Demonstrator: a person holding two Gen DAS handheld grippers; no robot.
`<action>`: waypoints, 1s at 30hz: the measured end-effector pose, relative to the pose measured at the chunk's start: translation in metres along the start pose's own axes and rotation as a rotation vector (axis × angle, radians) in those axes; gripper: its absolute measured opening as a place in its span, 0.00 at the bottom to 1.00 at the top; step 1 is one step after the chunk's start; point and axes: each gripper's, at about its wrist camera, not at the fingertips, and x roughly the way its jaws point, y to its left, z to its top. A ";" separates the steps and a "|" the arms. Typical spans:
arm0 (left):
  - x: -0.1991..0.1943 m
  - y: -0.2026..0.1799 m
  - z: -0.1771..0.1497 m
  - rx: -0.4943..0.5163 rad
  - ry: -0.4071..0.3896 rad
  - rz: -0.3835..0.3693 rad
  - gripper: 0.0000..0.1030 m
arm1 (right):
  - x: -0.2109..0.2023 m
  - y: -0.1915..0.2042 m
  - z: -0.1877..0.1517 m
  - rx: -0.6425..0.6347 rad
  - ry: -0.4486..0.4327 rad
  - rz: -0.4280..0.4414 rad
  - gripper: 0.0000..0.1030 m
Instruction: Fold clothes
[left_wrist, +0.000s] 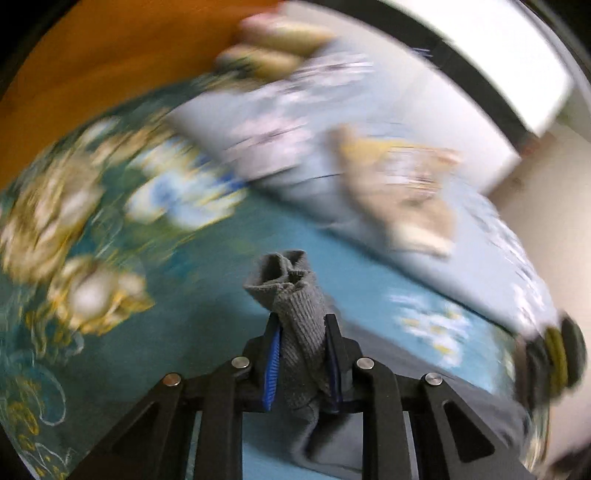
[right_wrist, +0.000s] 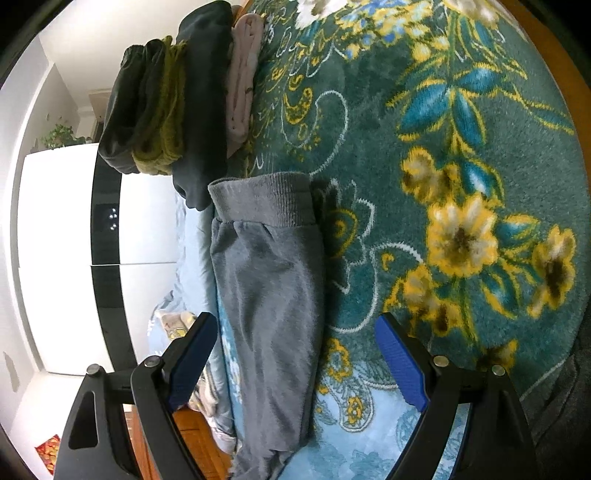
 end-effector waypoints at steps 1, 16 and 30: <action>-0.010 -0.026 -0.002 0.062 -0.010 -0.036 0.22 | 0.001 -0.002 0.001 0.007 0.003 0.010 0.85; 0.074 -0.314 -0.153 0.553 0.226 -0.208 0.22 | 0.008 -0.036 0.018 0.124 0.004 0.120 0.85; 0.074 -0.322 -0.180 0.518 0.449 -0.344 0.59 | 0.031 0.000 0.028 -0.021 0.072 0.088 0.85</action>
